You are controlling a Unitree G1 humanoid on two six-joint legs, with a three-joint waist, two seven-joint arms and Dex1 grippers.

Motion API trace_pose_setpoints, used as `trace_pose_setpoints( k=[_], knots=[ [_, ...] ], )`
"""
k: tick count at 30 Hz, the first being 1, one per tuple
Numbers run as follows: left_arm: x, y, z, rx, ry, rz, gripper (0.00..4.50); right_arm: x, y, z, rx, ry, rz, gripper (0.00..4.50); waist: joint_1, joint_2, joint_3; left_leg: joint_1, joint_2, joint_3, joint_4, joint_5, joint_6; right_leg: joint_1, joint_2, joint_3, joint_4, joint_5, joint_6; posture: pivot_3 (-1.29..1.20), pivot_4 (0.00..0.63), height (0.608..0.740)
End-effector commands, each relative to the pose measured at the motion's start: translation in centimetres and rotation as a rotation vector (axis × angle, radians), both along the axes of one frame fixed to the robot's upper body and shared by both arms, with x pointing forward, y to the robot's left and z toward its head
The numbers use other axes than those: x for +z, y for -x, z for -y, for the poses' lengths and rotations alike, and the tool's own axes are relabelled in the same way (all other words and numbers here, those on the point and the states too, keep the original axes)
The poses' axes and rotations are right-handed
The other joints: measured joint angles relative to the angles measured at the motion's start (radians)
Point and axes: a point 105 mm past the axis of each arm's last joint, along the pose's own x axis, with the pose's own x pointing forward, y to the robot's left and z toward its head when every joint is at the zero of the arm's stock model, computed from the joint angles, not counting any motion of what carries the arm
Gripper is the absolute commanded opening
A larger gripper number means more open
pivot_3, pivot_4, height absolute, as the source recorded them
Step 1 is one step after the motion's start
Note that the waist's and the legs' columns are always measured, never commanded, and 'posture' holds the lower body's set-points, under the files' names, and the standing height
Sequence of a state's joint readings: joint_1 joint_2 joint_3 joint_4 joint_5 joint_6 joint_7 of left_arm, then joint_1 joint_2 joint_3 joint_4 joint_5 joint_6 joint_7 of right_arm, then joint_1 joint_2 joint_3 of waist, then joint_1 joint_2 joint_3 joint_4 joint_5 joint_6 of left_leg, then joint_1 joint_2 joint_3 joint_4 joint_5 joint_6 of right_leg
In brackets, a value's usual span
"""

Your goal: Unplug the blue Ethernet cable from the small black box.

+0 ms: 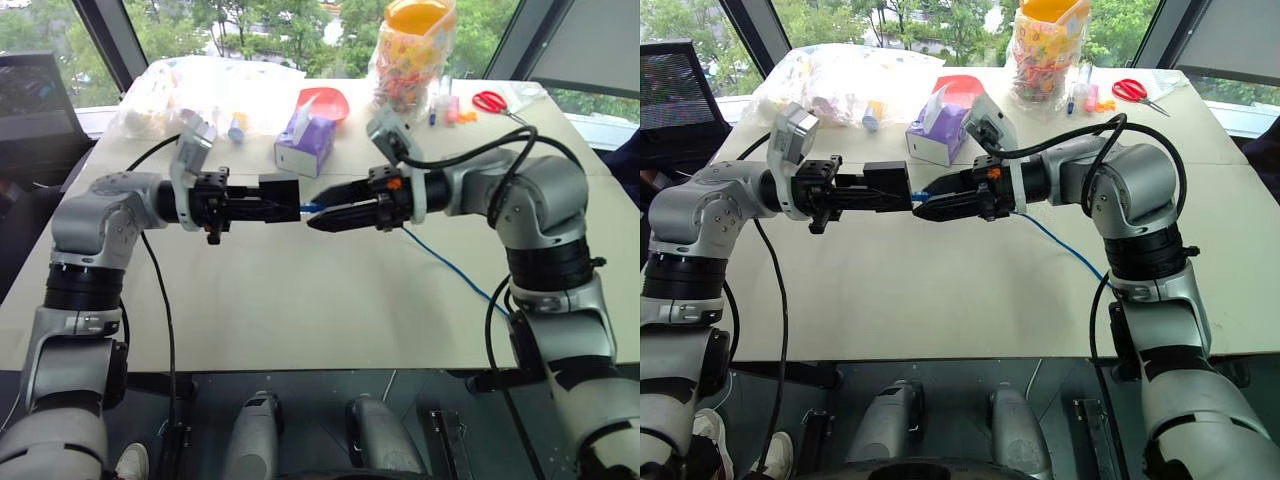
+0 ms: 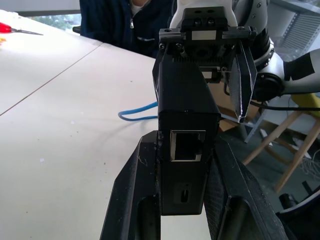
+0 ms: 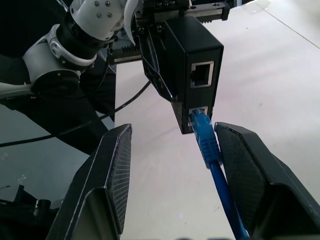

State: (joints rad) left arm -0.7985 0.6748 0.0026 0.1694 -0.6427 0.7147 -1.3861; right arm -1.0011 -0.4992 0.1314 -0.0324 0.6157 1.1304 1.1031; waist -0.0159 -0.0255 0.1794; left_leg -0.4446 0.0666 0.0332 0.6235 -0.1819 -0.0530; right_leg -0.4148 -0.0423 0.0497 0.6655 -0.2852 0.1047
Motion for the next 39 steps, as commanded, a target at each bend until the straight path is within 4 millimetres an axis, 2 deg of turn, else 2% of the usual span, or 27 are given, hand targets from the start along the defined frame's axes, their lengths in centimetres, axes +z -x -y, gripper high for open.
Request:
trace_pose_setpoints(
  k=[1, 3, 4, 5, 6, 7, 19, 22, 30, 32, 36, 39],
  knots=[
    [1.6, 0.5, -0.1, -0.002, 0.019, 0.073, 0.51, 1.4, 0.6, -0.7, 0.039, -0.029, 0.033, 2.72, 0.0, 0.0, 0.0, 0.0, 0.0, 0.0, 0.0, 0.0, 0.0, 0.0, 0.0, 0.0, 0.0, 0.0, 0.0, 0.0, 0.15, 0.735],
    [1.6, 0.5, -0.1, -0.001, 0.021, 0.074, 0.51, 1.5, 0.5, -0.8, 0.041, -0.033, 0.033, 2.72, 0.0, 0.0, 0.0, 0.0, 0.0, 0.0, 0.0, 0.0, 0.0, 0.0, 0.0, 0.0, 0.0, 0.0, 0.0, 0.0, 0.15, 0.735],
    [1.6, 0.6, 0.0, 0.0, 0.022, 0.075, 0.51, 1.5, 0.5, -0.9, 0.043, -0.034, 0.032, 2.19, 0.0, 0.0, 0.0, 0.0, 0.0, 0.0, 0.0, 0.0, 0.0, 0.0, 0.0, 0.0, 0.0, 0.0, 0.0, 0.0, 0.15, 0.735],
    [1.6, 0.6, 0.0, 0.0, 0.023, 0.076, 0.51, 1.5, 0.5, -0.9, 0.043, -0.033, 0.032, 1.91, 0.0, 0.0, 0.0, 0.0, 0.0, 0.0, 0.0, 0.0, 0.0, 0.0, 0.0, 0.0, 0.0, 0.0, 0.0, 0.0, 0.15, 0.735],
    [1.6, 0.6, 0.0, 0.0, 0.024, 0.076, 0.51, 1.5, 0.5, -1.0, 0.041, -0.032, 0.032, 1.35, 0.0, 0.0, 0.0, 0.0, 0.0, 0.0, 0.0, 0.0, 0.0, 0.0, 0.0, 0.0, 0.0, 0.0, 0.0, 0.0, 0.15, 0.735],
    [1.6, 0.6, 0.0, 0.0, 0.024, 0.076, 0.51, 1.5, 0.4, -1.0, 0.039, -0.03, 0.031, 0.99, 0.0, 0.0, 0.0, 0.0, 0.0, 0.0, 0.0, 0.0, 0.0, 0.0, 0.0, 0.0, 0.0, 0.0, 0.0, 0.0, 0.15, 0.735],
    [1.5, 0.7, 0.1, 0.002, 0.026, 0.078, 0.51, 1.3, 0.6, -0.8, 0.047, -0.021, 0.018, 0.99, -0.001, 0.0, 0.0, 0.0, 0.0, 0.0, 0.0, 0.0, 0.0, 0.0, 0.0, 0.0, 0.0, 0.0, 0.0, 0.0, 0.15, 0.735],
    [1.5, 0.7, 0.1, 0.002, 0.028, 0.078, 0.51, 1.3, 0.6, -0.8, 0.047, -0.02, 0.018, 0.2, 0.0, 0.0, 0.0, 0.0, 0.0, 0.0, 0.0, 0.0, 0.0, 0.0, 0.0, 0.0, 0.0, 0.0, 0.0, 0.0, 0.15, 0.735],
    [1.6, 0.8, 0.2, 0.0, 0.034, 0.077, 0.51, 1.0, 0.3, -0.4, 0.022, -0.007, 0.022, 0.2, -0.001, 0.0, 0.0, 0.0, 0.0, 0.0, 0.0, 0.0, 0.0, 0.0, 0.0, 0.0, 0.0, 0.0, 0.0, 0.0, 0.15, 0.735],
    [1.6, 0.9, 0.3, -0.003, 0.038, 0.077, 0.51, 0.1, 0.0, 0.4, -0.014, 0.027, 0.032, 0.2, 0.0, 0.0, 0.0, 0.0, 0.0, 0.0, 0.0, 0.0, 0.0, 0.0, 0.0, 0.0, 0.0, 0.0, 0.0, 0.0, 0.15, 0.735],
    [1.6, 1.4, 0.5, -0.005, 0.041, 0.082, 0.51, -2.4, -1.0, 3.4, -0.125, 0.09, 0.026, 0.2, 0.003, 0.0, 0.0, -0.001, 0.0, 0.0, 0.0, -0.001, 0.001, 0.0, 0.0, 0.0, -0.001, 0.0, 0.0, 0.0, 0.15, 0.735],
    [1.4, 1.6, 0.3, 0.002, 0.039, 0.081, 0.51, -2.9, -1.5, 5.2, -0.203, 0.086, 0.002, 0.2, 0.003, -0.001, 0.001, -0.001, 0.0, 0.0, 0.0, -0.001, 0.001, 0.0, 0.0, 0.0, -0.001, 0.0, 0.0, 0.0, 0.15, 0.735]
  ],
)
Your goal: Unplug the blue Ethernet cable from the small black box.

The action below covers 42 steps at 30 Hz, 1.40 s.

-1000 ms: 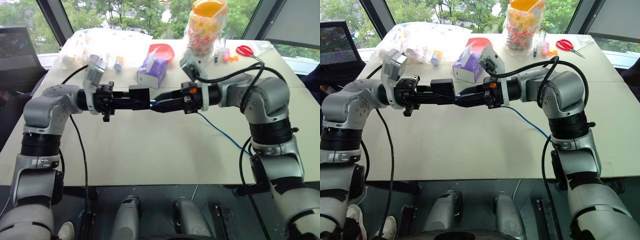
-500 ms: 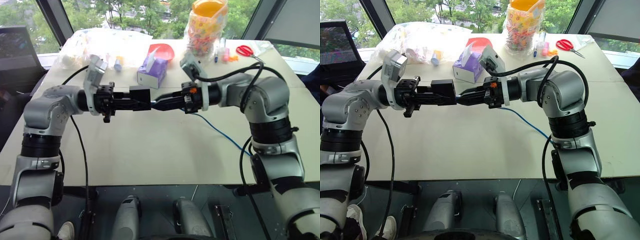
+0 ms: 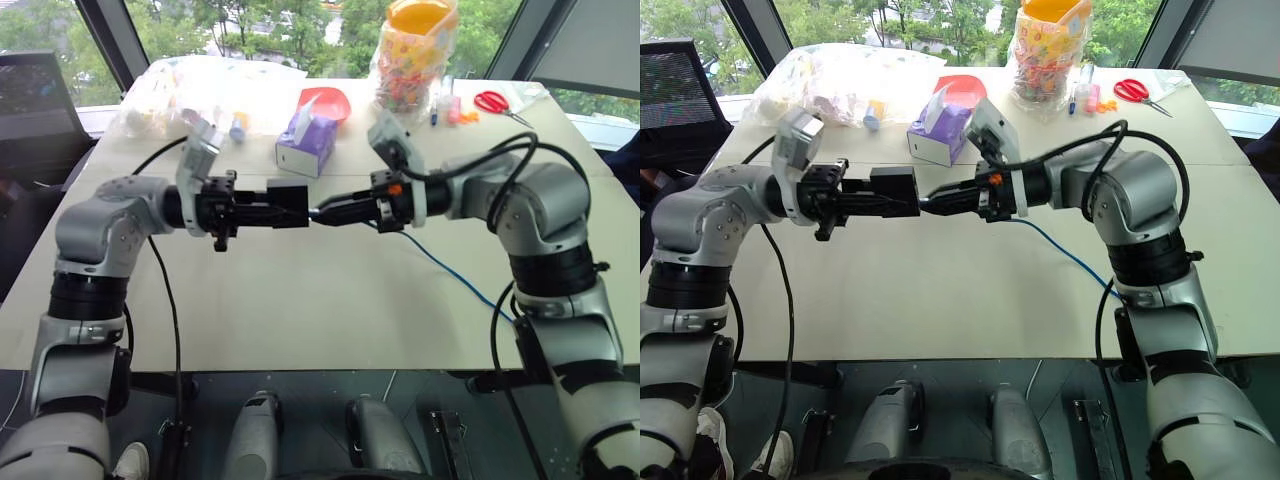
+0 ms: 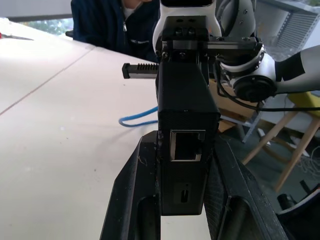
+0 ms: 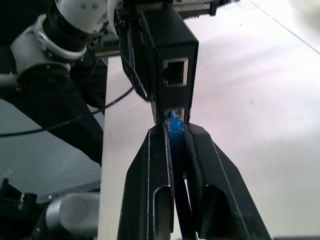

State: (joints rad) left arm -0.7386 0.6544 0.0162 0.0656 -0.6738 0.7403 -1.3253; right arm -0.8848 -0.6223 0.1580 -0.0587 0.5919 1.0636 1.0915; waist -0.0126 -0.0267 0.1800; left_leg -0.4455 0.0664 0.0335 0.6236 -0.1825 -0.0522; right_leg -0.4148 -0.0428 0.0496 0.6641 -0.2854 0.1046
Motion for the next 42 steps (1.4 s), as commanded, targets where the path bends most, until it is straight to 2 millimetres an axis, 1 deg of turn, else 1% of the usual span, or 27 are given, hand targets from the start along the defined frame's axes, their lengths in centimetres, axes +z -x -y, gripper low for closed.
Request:
trace_pose_setpoints(
  k=[1, 7, 10, 11, 13, 14, 15, 16, 18, 20, 22, 24, 26, 27, 28, 29, 30, 33, 34, 36, 38, 40, 41, 42],
  knots=[
    [1.8, 0.7, -0.6, 0.006, 0.026, 0.076, 0.51, 0.0, -0.8, 2.3, -0.108, -0.007, 0.002, 0.2, -0.001, 0.0, 0.001, 0.0, 0.0, 0.0, 0.0, 0.0, 0.0, 0.0, 0.0, 0.0, 0.0, 0.0, -0.001, 0.0, 0.15, 0.735],
    [1.3, 0.7, -0.8, 0.026, 0.023, 0.073, 0.51, -0.1, -1.4, 4.8, -0.212, -0.014, -0.006, 0.2, -0.005, 0.001, 0.001, 0.001, 0.0, 0.001, -0.001, 0.0, 0.0, -0.001, 0.001, 0.001, 0.001, 0.0, 0.0, 0.0, 0.15, 0.735],
    [0.6, 0.2, -0.4, 0.052, 0.008, 0.092, 0.51, -0.5, -2.3, 6.4, -0.309, 0.019, 0.032, 0.2, -0.001, 0.001, 0.001, 0.0, 0.0, 0.001, -0.001, 0.0, 0.0, -0.001, 0.0, 0.001, 0.0, 0.0, 0.0, 0.0, 0.15, 0.735],
    [0.2, -0.1, 0.2, 0.066, 0.014, 0.096, 0.51, -1.0, -3.1, 7.2, -0.37, 0.045, 0.06, 0.2, 0.0, 0.001, 0.001, 0.0, 0.0, 0.001, -0.001, 0.0, 0.0, -0.001, 0.0, 0.001, 0.0, 0.0, 0.0, 0.0, 0.15, 0.735],
    [-1.1, -1.3, 1.6, 0.122, 0.016, 0.132, 0.51, -2.4, -4.8, 8.9, -0.502, 0.143, 0.143, 0.2, 0.005, 0.001, 0.001, 0.001, 0.0, 0.001, 0.001, 0.0, 0.0, 0.0, 0.0, 0.001, -0.001, 0.0, -0.001, 0.0, 0.15, 0.735],
    [-2.1, -2.4, 2.3, 0.184, 0.002, 0.169, 0.51, -3.1, -5.5, 9.5, -0.551, 0.17, 0.158, 0.2, 0.006, 0.001, 0.001, 0.0, -0.001, 0.001, 0.003, -0.001, 0.001, 0.001, -0.001, 0.001, -0.001, -0.001, -0.002, 0.0, 0.15, 0.735],
    [-3.3, -3.5, 3.0, 0.238, -0.018, 0.197, 0.51, -3.4, -6.0, 9.7, -0.581, 0.181, 0.186, 0.2, 0.004, 0.001, 0.001, 0.0, -0.001, 0.001, 0.004, -0.001, 0.002, 0.002, -0.001, 0.001, -0.001, -0.001, -0.003, 0.0, 0.15, 0.735],
    [-4.4, -4.1, 3.8, 0.269, -0.031, 0.211, 0.51, -3.8, -6.4, 9.7, -0.598, 0.188, 0.198, 0.2, 0.002, 0.001, 0.001, 0.0, -0.001, 0.002, 0.006, -0.001, 0.002, 0.003, -0.002, 0.001, -0.001, -0.001, -0.002, 0.0, 0.15, 0.735],
    [-6.0, -4.5, 5.3, 0.275, -0.036, 0.215, 0.51, -4.6, -7.0, 9.6, -0.628, 0.193, 0.189, 0.2, -0.002, 0.001, 0.001, 0.0, -0.001, 0.003, 0.007, -0.002, 0.003, 0.003, -0.002, 0.002, -0.002, -0.001, -0.002, 0.0, 0.15, 0.735],
    [-6.9, -4.7, 6.3, 0.279, -0.05, 0.237, 0.51, -5.0, -7.4, 9.5, -0.65, 0.189, 0.182, 0.2, -0.006, 0.001, 0.001, 0.0, -0.001, 0.003, 0.006, -0.002, 0.003, 0.001, -0.001, 0.003, -0.001, 0.0, 0.0, 0.0, 0.15, 0.735],
    [-8.8, -5.1, 8.0, 0.3, -0.078, 0.266, 0.51, -6.2, -8.1, 9.7, -0.707, 0.219, 0.165, 0.2, -0.003, 0.002, 0.001, 0.0, -0.001, 0.003, 0.005, -0.002, 0.003, 0.0, -0.001, 0.003, 0.0, 0.0, 0.001, 0.0, 0.15, 0.735],
    [-10.0, -5.2, 9.1, 0.308, -0.11, 0.306, 0.51, -6.8, -8.4, 9.6, -0.738, 0.224, 0.161, 0.2, 0.0, 0.002, 0.0, 0.001, -0.001, 0.003, 0.004, -0.002, 0.003, 0.001, 0.0, 0.003, 0.0, 0.001, 0.001, 0.0, 0.15, 0.735],
    [-10.7, -5.5, 9.4, 0.322, -0.119, 0.325, 0.51, -7.0, -8.4, 9.2, -0.737, 0.208, 0.147, 0.93, 0.0, 0.002, 0.001, 0.0, -0.001, 0.003, 0.004, -0.002, 0.003, 0.0, 0.0, 0.003, 0.0, 0.001, 0.001, 0.0, 0.15, 0.735],
    [-11.0, -5.8, 9.3, 0.34, -0.136, 0.348, 0.51, -7.0, -8.5, 8.9, -0.737, 0.201, 0.147, 1.25, -0.001, 0.002, 0.001, -0.001, -0.001, 0.003, 0.004, -0.002, 0.003, -0.001, 0.0, 0.003, 0.0, 0.001, 0.001, 0.0, 0.15, 0.735],
    [-11.4, -6.1, 9.1, 0.363, -0.153, 0.358, 0.51, -7.0, -8.5, 8.6, -0.741, 0.191, 0.145, 1.71, -0.002, 0.002, 0.001, -0.001, -0.001, 0.003, 0.004, -0.002, 0.003, -0.001, 0.0, 0.003, 0.0, 0.001, 0.001, 0.0, 0.15, 0.735],
    [-11.7, -6.4, 8.9, 0.379, -0.164, 0.367, 0.51, -6.9, -8.5, 8.5, -0.744, 0.186, 0.145, 2.24, -0.002, 0.002, 0.001, -0.001, -0.001, 0.003, 0.004, -0.002, 0.003, -0.001, 0.0, 0.003, 0.0, 0.001, 0.001, 0.0, 0.15, 0.735],
    [-12.0, -6.6, 8.6, 0.394, -0.172, 0.36, 0.51, -6.9, -8.6, 8.5, -0.753, 0.191, 0.151, 2.86, -0.002, 0.002, 0.001, -0.001, -0.001, 0.003, 0.004, -0.002, 0.003, -0.001, 0.0, 0.003, 0.0, 0.001, 0.001, 0.0, 0.15, 0.735],
    [-12.6, -6.9, 7.9, 0.42, -0.186, 0.344, 0.51, -6.8, -8.7, 9.0, -0.774, 0.208, 0.163, 4.31, -0.001, 0.002, 0.0, -0.001, -0.001, 0.003, 0.004, -0.002, 0.003, -0.001, 0.0, 0.003, 0.0, 0.001, 0.001, 0.0, 0.15, 0.735],
    [-12.8, -6.9, 7.8, 0.422, -0.188, 0.334, 0.51, -6.5, -8.8, 9.2, -0.781, 0.202, 0.169, 4.46, -0.001, 0.002, 0.0, -0.001, -0.001, 0.003, 0.004, -0.002, 0.003, 0.0, 0.0, 0.003, 0.0, 0.001, 0.001, 0.0, 0.15, 0.735],
    [-13.4, -6.7, 7.3, 0.423, -0.197, 0.314, 1.54, -5.4, -8.6, 9.7, -0.792, 0.177, 0.183, 4.5, -0.001, 0.002, 0.0, -0.001, -0.001, 0.003, 0.004, -0.002, 0.003, 0.0, -0.001, 0.003, 0.0, 0.001, 0.001, 0.0, 0.15, 0.735],
    [-13.6, -6.6, 6.9, 0.423, -0.201, 0.302, 2.3, -4.7, -8.5, 10.0, -0.798, 0.164, 0.189, 4.5, -0.001, 0.002, 0.0, -0.001, -0.001, 0.003, 0.004, -0.002, 0.003, 0.0, -0.001, 0.003, 0.0, 0.001, 0.001, 0.0, 0.15, 0.735],
    [-13.7, -6.4, 6.5, 0.426, -0.194, 0.285, 3.21, -4.2, -8.3, 10.2, -0.8, 0.161, 0.195, 4.5, -0.001, 0.002, 0.0, -0.001, -0.001, 0.003, 0.004, -0.002, 0.003, 0.0, -0.001, 0.003, 0.0, 0.001, 0.001, 0.0, 0.15, 0.735],
    [-13.8, -6.3, 6.1, 0.428, -0.195, 0.271, 3.67, -3.9, -8.0, 10.4, -0.797, 0.161, 0.198, 4.5, -0.001, 0.002, 0.0, -0.001, -0.001, 0.003, 0.004, -0.002, 0.003, 0.0, -0.001, 0.003, 0.0, 0.001, 0.001, 0.0, 0.15, 0.735],
    [-14.0, -5.8, 5.5, 0.404, -0.203, 0.243, 4.16, -3.5, -7.2, 10.5, -0.766, 0.189, 0.214, 4.5, -0.003, 0.002, 0.0, -0.001, -0.001, 0.003, 0.004, -0.002, 0.003, 0.0, -0.001, 0.003, 0.0, 0.001, 0.001, 0.0, 0.15, 0.735]
  ],
)
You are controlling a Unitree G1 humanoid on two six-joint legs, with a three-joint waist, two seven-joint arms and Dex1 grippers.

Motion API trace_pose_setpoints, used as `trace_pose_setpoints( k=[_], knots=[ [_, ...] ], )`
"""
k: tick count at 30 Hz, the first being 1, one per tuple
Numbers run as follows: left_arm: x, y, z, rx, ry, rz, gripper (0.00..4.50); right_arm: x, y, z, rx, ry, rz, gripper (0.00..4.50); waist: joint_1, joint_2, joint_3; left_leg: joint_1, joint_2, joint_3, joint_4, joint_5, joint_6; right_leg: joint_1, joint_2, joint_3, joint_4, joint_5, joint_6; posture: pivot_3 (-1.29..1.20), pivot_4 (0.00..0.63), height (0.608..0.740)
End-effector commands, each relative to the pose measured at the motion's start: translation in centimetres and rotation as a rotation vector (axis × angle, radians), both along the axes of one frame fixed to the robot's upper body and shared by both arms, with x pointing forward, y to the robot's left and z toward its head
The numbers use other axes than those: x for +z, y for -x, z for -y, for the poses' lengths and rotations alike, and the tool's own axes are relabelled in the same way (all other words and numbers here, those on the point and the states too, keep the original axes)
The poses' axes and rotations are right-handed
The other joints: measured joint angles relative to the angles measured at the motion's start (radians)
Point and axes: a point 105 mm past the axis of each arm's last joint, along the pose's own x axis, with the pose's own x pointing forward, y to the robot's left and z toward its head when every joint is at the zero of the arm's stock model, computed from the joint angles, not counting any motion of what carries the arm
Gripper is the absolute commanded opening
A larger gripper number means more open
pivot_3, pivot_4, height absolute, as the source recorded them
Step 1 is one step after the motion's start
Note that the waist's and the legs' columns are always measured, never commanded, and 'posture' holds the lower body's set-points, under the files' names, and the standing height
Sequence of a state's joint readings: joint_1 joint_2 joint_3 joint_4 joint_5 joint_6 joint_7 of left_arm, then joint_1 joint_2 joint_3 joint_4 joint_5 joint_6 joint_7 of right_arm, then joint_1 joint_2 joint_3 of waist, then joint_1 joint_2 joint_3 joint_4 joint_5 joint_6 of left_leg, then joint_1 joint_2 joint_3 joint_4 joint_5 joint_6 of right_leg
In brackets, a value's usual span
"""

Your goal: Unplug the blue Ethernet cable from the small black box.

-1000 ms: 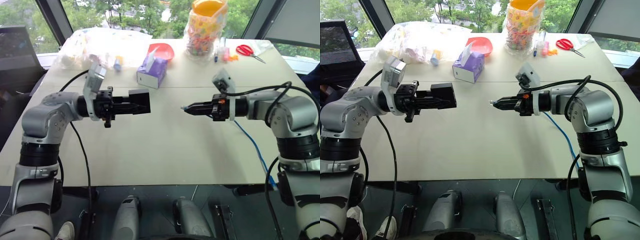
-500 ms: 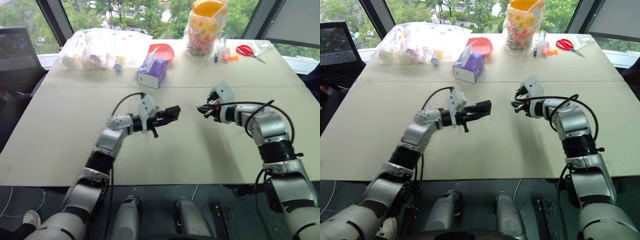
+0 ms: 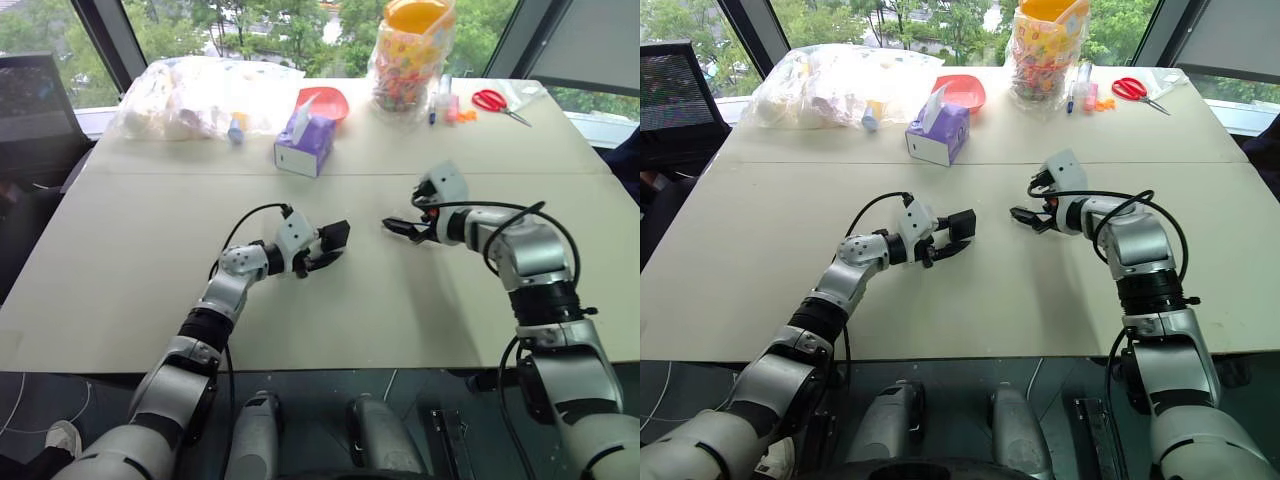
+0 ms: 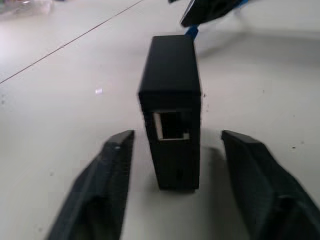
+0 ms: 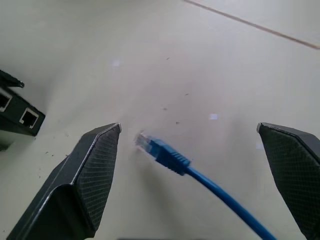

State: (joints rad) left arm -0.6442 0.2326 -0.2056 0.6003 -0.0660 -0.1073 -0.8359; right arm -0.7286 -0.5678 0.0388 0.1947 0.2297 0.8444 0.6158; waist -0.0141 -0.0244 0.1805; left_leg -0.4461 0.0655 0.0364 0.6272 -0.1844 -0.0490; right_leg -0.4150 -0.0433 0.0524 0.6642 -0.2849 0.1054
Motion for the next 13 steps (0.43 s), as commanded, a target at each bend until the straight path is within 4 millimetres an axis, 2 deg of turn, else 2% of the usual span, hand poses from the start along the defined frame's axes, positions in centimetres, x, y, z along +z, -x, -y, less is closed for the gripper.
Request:
trace_pose_setpoints(
  k=[1, 7, 11, 13],
  knots=[
    [0.2, 0.9, -1.8, -0.021, 0.022, -0.057, 4.43, 3.2, 1.8, 0.4, 0.071, 0.043, 0.059, 4.5, -0.001, 0.0, 0.0, 0.0, 0.0, 0.0, 0.0, 0.0, 0.0, 0.0, 0.0, 0.0, 0.0, 0.0, 0.0, 0.0, 0.15, 0.735],
    [2.3, 2.2, -3.8, -0.04, 0.056, -0.085, 4.43, 4.0, 5.3, 0.6, 0.18, 0.128, 0.026, 4.5, -0.003, 0.0, 0.0, 0.002, 0.001, 0.0, -0.004, 0.0, 0.0, 0.0, 0.0, 0.0, 0.0, 0.0, 0.0, 0.0, 0.15, 0.735],
    [5.2, 3.0, -5.5, -0.056, 0.066, -0.078, 4.43, 3.8, 9.0, 0.3, 0.342, 0.199, 0.003, 4.5, 0.0, 0.0, 0.0, 0.001, 0.001, -0.001, -0.002, 0.0, 0.0, 0.0, 0.0, -0.001, -0.001, -0.001, -0.001, 0.0, 0.15, 0.735],
    [5.8, 3.3, -5.8, -0.059, 0.061, -0.082, 4.43, 3.6, 9.8, 0.2, 0.372, 0.213, -0.008, 4.5, 0.0, 0.0, 0.0, 0.001, 0.0, 0.0, -0.002, 0.0, 0.0, 0.001, -0.001, 0.0, -0.002, -0.002, -0.003, 0.0, 0.15, 0.735]
  ],
)
